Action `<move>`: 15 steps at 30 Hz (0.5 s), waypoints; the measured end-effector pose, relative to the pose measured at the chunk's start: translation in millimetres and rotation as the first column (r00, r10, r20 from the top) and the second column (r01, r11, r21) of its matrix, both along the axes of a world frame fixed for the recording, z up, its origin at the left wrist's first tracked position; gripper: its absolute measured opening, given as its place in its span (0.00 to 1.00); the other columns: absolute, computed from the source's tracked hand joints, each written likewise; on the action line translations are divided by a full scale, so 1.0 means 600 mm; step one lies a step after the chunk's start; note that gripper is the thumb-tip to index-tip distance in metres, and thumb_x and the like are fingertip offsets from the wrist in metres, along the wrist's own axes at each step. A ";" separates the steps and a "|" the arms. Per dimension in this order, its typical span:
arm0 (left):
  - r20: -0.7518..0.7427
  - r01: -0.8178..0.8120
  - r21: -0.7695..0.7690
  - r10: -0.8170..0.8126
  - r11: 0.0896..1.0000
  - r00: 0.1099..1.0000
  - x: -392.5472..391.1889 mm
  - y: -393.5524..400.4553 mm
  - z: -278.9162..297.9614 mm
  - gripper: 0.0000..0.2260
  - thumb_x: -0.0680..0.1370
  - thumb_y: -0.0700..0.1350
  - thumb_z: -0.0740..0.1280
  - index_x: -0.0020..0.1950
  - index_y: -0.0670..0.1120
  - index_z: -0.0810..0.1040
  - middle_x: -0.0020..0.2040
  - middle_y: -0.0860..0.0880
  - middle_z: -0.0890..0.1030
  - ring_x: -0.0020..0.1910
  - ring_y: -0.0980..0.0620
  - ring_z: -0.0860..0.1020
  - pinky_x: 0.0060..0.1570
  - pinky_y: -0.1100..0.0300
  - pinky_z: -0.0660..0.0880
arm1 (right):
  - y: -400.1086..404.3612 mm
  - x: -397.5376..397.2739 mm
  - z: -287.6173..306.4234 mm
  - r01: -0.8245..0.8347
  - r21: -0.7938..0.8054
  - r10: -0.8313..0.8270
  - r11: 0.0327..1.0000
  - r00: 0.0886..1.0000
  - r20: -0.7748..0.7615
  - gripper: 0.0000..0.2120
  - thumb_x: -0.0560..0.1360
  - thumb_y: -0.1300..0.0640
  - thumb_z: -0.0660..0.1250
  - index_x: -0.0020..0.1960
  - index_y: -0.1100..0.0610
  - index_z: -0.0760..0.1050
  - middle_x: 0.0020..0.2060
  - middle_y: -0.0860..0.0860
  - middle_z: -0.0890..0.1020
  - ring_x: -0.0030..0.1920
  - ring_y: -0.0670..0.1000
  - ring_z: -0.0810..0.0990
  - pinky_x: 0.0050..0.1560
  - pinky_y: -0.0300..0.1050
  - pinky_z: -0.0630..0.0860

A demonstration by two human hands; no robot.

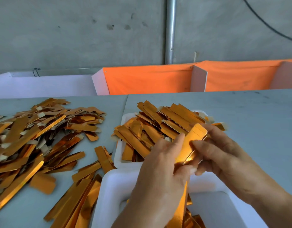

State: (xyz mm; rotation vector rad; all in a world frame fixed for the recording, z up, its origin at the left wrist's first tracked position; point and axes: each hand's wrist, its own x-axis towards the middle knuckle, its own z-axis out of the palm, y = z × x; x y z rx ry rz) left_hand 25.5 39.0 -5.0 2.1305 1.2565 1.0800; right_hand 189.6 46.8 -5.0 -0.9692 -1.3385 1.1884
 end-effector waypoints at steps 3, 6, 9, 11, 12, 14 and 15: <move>0.068 0.071 -0.129 -0.063 0.989 0.996 -0.014 0.006 -0.001 0.24 0.78 0.50 0.64 0.72 0.63 0.62 0.58 0.61 0.73 0.58 0.59 0.73 0.60 0.60 0.73 | 0.001 0.012 0.002 0.038 0.005 -0.038 0.999 0.999 -0.037 0.17 0.72 0.45 0.67 0.59 0.47 0.79 0.37 0.53 0.79 0.36 0.50 0.79 0.31 0.38 0.74; 0.196 0.155 -0.293 -0.099 0.943 0.976 -0.017 0.004 0.000 0.21 0.77 0.50 0.64 0.69 0.62 0.68 0.52 0.61 0.78 0.53 0.59 0.77 0.54 0.66 0.75 | 0.003 0.024 0.006 -0.071 -0.018 0.069 0.997 0.992 -0.110 0.14 0.71 0.56 0.68 0.57 0.55 0.81 0.37 0.55 0.79 0.35 0.48 0.78 0.29 0.37 0.73; 0.322 0.208 -0.407 -0.073 0.890 0.944 -0.021 0.009 0.004 0.12 0.78 0.51 0.63 0.59 0.62 0.78 0.35 0.55 0.78 0.35 0.61 0.75 0.37 0.68 0.71 | 0.004 0.028 0.013 -0.145 -0.071 0.126 0.987 0.966 -0.225 0.21 0.61 0.50 0.80 0.49 0.60 0.82 0.36 0.58 0.80 0.34 0.50 0.81 0.29 0.38 0.77; 0.360 0.230 -0.431 -0.068 0.872 0.930 -0.024 0.006 0.013 0.13 0.75 0.62 0.64 0.54 0.59 0.81 0.32 0.55 0.77 0.31 0.62 0.73 0.37 0.66 0.69 | 0.004 0.030 0.015 -0.145 -0.099 0.117 0.984 0.962 -0.248 0.24 0.53 0.46 0.83 0.42 0.59 0.82 0.33 0.59 0.81 0.32 0.51 0.82 0.30 0.38 0.79; 0.328 0.230 -0.407 -0.094 0.884 0.940 -0.024 0.004 0.016 0.19 0.71 0.67 0.63 0.55 0.59 0.80 0.34 0.57 0.79 0.33 0.63 0.74 0.38 0.68 0.69 | 0.004 0.031 0.015 -0.145 -0.100 0.118 0.984 0.964 -0.237 0.23 0.52 0.46 0.84 0.39 0.58 0.81 0.32 0.59 0.81 0.31 0.51 0.81 0.30 0.38 0.78; 0.168 0.143 -0.288 -0.097 0.947 0.981 -0.017 -0.001 0.016 0.28 0.69 0.69 0.63 0.65 0.60 0.73 0.45 0.63 0.80 0.43 0.68 0.76 0.40 0.74 0.70 | 0.004 0.031 0.014 -0.123 -0.073 0.107 0.990 0.975 -0.192 0.21 0.53 0.45 0.83 0.36 0.58 0.80 0.31 0.60 0.80 0.28 0.51 0.79 0.29 0.38 0.77; 0.058 0.070 -0.179 -0.061 0.981 0.996 -0.013 -0.002 0.014 0.30 0.70 0.68 0.64 0.69 0.60 0.68 0.52 0.65 0.78 0.47 0.70 0.74 0.43 0.75 0.70 | 0.005 0.031 0.013 -0.099 -0.058 0.088 0.993 0.983 -0.158 0.21 0.55 0.44 0.82 0.36 0.58 0.80 0.32 0.61 0.80 0.27 0.51 0.78 0.29 0.38 0.76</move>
